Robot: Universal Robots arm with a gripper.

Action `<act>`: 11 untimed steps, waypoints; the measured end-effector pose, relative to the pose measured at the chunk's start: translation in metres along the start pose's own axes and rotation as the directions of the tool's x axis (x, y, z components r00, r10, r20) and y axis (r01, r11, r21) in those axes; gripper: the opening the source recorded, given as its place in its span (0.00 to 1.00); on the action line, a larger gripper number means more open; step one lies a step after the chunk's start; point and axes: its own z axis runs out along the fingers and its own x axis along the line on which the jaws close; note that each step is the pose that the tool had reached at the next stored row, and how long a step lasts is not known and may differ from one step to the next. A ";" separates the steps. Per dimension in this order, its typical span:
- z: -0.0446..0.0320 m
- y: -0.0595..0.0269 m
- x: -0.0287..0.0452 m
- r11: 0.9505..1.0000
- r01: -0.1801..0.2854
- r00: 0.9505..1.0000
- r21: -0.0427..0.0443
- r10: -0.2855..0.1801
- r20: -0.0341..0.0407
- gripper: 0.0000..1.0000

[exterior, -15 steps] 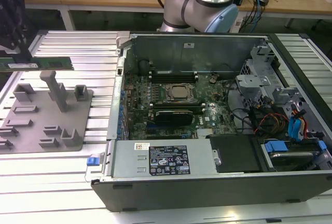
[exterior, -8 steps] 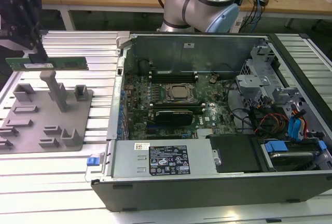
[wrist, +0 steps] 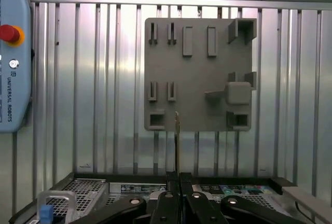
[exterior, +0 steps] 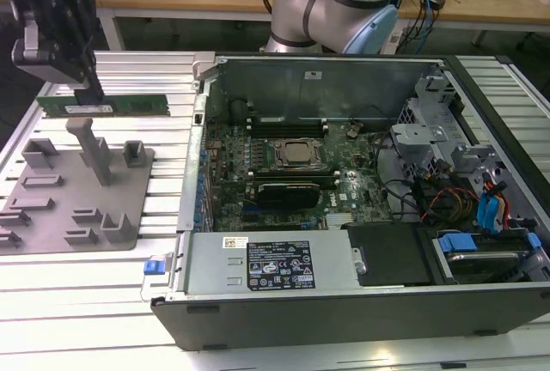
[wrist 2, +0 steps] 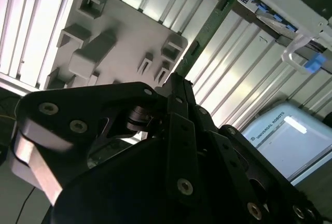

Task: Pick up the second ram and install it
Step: 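Pick up the second ram and move it above second insertion slot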

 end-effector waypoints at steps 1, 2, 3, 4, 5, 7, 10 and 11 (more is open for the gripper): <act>0.0001 -0.0041 0.0001 1.000 0.000 1.000 0.000 0.000 0.000 0.09; 0.0001 -0.0067 0.0001 1.000 0.000 1.000 0.000 0.000 0.000 0.09; 0.0001 -0.0095 0.0002 1.000 0.000 1.000 0.000 0.000 0.000 0.09; 0.0002 -0.0134 0.0003 1.000 0.000 1.000 0.000 0.000 0.000 0.09; 0.0002 -0.0171 0.0004 1.000 0.000 1.000 0.000 0.000 0.000 0.09; 0.0003 -0.0255 0.0006 1.000 0.000 1.000 0.000 0.000 0.000 0.09; 0.0005 -0.0417 0.0010 1.000 0.000 1.000 -0.001 0.000 0.000 0.09; 0.0007 -0.0483 0.0011 1.000 0.000 1.000 -0.001 0.000 0.000 0.09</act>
